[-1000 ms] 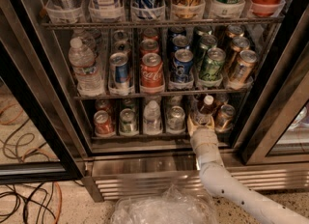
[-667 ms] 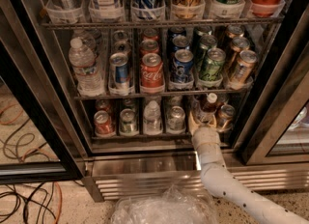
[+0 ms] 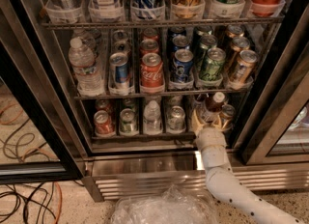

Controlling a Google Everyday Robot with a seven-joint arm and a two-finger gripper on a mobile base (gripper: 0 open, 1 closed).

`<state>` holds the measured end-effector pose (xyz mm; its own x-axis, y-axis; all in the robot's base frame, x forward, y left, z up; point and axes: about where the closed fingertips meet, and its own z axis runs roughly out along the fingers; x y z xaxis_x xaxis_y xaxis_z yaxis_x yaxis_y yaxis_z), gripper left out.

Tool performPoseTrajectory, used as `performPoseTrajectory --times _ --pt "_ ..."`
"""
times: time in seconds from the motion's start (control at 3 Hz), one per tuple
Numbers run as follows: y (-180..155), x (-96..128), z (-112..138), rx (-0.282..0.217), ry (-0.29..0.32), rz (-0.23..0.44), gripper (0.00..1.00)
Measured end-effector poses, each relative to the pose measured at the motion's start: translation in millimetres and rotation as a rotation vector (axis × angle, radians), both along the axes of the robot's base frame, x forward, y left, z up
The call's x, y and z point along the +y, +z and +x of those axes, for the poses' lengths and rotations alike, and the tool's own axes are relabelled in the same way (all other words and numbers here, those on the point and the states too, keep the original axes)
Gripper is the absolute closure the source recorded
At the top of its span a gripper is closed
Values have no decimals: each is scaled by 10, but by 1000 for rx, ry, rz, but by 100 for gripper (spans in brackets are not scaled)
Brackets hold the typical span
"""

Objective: Pick blue plastic bottle from bottom shelf of fridge

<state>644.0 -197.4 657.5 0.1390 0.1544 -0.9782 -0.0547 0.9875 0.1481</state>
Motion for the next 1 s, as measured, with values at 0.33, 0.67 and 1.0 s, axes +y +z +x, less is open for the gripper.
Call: performPoseTrajectory --times 0.33,0.67,1.0 --pt "8 -11 -28 -3 1 3 100" --pt "1 -42 -67 1 7 4 100" --pt "-29 -42 -67 1 7 4 100"
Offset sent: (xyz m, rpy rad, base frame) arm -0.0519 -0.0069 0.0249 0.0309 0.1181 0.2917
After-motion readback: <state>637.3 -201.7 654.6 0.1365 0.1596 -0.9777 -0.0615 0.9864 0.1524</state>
